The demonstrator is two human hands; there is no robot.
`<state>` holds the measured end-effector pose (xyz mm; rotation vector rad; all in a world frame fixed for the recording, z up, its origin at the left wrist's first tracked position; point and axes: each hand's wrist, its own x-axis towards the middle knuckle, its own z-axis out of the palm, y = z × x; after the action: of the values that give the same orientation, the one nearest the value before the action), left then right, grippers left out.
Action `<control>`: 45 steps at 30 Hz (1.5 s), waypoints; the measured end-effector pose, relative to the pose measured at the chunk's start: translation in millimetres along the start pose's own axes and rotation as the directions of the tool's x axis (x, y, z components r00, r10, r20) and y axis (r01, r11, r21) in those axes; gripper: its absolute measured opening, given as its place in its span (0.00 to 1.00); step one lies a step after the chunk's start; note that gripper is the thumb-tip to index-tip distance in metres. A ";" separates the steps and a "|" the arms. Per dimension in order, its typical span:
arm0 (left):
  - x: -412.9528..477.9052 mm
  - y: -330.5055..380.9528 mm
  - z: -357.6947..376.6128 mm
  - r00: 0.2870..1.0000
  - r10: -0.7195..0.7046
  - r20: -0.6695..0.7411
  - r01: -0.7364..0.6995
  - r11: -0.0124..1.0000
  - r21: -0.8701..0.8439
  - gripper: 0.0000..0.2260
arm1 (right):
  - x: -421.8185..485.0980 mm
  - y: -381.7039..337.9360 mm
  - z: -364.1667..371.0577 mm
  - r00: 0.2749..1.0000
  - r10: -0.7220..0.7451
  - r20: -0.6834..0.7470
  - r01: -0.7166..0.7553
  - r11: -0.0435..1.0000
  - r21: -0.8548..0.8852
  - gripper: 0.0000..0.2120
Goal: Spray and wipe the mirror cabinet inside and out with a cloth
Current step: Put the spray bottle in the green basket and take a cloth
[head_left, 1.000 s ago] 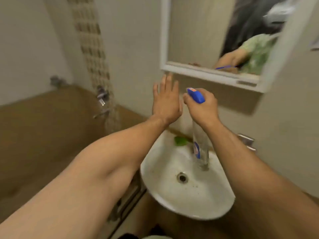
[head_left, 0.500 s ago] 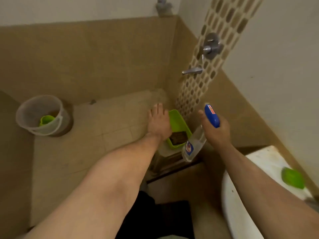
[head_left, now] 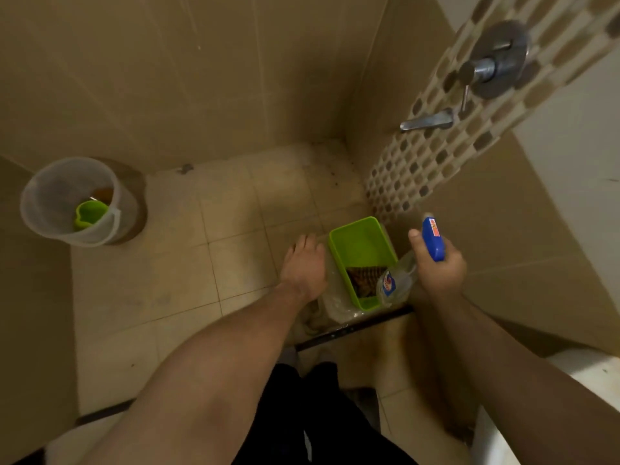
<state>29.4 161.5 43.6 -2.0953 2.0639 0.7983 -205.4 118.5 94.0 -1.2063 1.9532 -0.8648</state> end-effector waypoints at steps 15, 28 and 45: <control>65.9 15.6 98.3 0.999 0.043 0.033 -0.039 0.993 -0.114 0.26 | 83.1 59.4 117.1 0.999 0.036 -0.021 -0.034 0.997 0.071 0.12; 98.2 22.9 121.0 0.998 0.059 0.004 -0.057 0.984 -0.166 0.26 | 93.6 98.3 136.9 0.989 -0.007 0.147 0.014 0.999 -0.048 0.13; 125.5 45.2 159.4 0.991 0.108 0.079 -0.089 0.973 -0.212 0.17 | 87.1 156.6 136.5 0.932 0.228 0.282 -0.161 0.957 -0.240 0.27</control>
<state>-67.4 111.0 -133.3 -2.0244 2.1335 1.1484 -198.0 68.3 -125.5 -1.1614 1.9003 -0.3454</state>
